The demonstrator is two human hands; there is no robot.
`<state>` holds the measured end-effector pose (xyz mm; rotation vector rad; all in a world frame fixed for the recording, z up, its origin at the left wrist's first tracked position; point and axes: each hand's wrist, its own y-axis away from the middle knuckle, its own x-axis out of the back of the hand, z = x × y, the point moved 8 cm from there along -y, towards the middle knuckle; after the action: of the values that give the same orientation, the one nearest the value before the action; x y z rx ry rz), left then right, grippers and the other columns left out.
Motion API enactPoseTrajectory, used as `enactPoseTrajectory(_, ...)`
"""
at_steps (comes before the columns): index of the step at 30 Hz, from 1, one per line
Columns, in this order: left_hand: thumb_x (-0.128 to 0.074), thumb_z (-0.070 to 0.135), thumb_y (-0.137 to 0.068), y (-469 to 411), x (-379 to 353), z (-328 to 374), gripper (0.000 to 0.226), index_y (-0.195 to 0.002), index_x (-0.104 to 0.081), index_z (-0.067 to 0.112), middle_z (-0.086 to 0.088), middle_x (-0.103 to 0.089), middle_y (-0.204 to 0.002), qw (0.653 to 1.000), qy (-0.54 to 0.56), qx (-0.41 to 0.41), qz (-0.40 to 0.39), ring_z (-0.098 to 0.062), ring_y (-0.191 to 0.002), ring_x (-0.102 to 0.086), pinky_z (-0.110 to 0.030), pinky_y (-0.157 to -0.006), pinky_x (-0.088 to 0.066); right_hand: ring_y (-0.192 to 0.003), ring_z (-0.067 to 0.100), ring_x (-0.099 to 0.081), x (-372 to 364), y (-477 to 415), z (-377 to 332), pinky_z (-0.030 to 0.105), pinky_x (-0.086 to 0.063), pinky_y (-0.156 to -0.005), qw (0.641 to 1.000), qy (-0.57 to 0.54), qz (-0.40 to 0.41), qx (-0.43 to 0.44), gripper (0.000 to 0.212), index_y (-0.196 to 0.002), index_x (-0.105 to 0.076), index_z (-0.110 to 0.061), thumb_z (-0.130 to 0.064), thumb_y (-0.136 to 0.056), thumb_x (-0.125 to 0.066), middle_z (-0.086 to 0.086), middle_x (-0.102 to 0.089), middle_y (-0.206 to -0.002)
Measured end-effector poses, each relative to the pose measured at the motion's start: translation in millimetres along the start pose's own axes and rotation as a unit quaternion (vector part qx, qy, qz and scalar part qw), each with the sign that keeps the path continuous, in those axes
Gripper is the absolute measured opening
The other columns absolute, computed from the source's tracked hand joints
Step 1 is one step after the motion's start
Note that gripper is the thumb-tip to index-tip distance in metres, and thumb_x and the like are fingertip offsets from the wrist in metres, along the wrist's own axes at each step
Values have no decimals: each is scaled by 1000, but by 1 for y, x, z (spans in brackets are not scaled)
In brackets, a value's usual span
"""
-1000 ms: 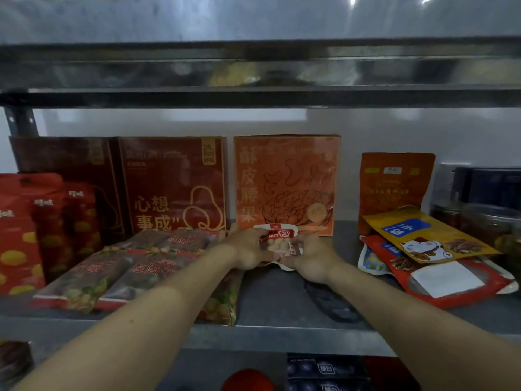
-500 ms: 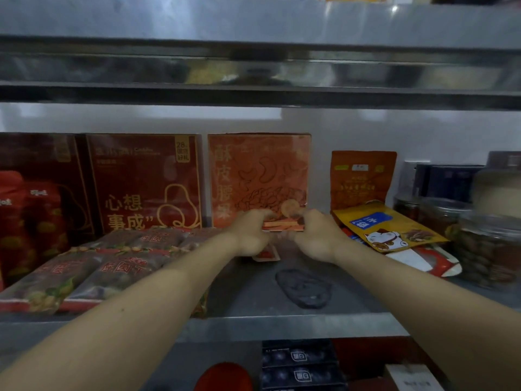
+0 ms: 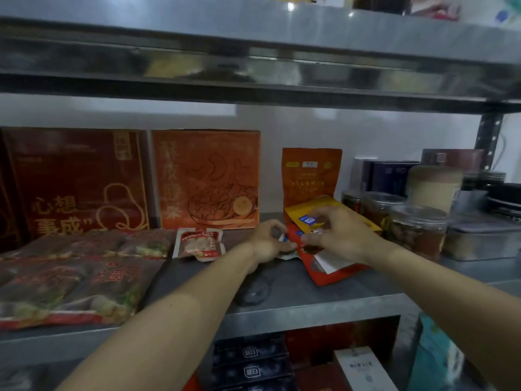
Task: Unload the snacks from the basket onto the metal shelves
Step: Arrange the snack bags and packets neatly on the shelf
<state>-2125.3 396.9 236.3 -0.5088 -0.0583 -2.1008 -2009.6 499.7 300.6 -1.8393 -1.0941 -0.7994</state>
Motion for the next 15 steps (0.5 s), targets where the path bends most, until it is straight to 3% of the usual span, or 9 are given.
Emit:
enactPoseTrajectory(3,-80,-6,-72,-4,-10,2,32,-83,-58,14,-2,-58,-79,1000,-3,11,11,-21,-81,-58,-32,-70,-53,-122,17,-56,-13,7,7,32,-47,-101,997,32,-66,-5,79,-136,-54,-21,-51,-69,-83,1,-56,-137)
enactPoseTrajectory(7,-74,-17,-73,1,-2,1,33,-71,-57,11,-10,-57,-94,998,21,37,43,-23,-81,-59,-21,-43,-51,-122,22,-53,-17,9,7,39,-44,-102,983,166,-80,16,76,-133,-55,-24,-57,-69,-79,1,-55,-136)
enactPoseTrajectory(9,-70,-21,-74,7,9,0,34,-68,-59,10,-13,-56,-105,996,38,37,69,-26,-85,-60,-18,-41,-51,-123,23,-49,-18,7,5,39,-42,-103,975,204,-79,27,72,-132,-55,-25,-60,-73,-75,1,-55,-134)
enactPoseTrajectory(12,-76,-14,-73,16,31,-2,29,-78,-66,12,-13,-62,-113,994,28,28,102,-27,-100,-64,-24,-61,-58,-124,24,-47,-22,4,4,40,-40,-104,968,234,-87,29,67,-133,-54,-25,-61,-79,-69,2,-53,-134)
enactPoseTrajectory(15,-78,-11,-72,30,53,-3,31,-93,-71,11,-9,-66,-111,991,27,20,131,-22,-103,-63,-30,-82,-58,-125,24,-46,-24,1,2,40,-39,-103,963,253,-83,27,62,-131,-55,-25,-60,-81,-66,2,-53,-134)
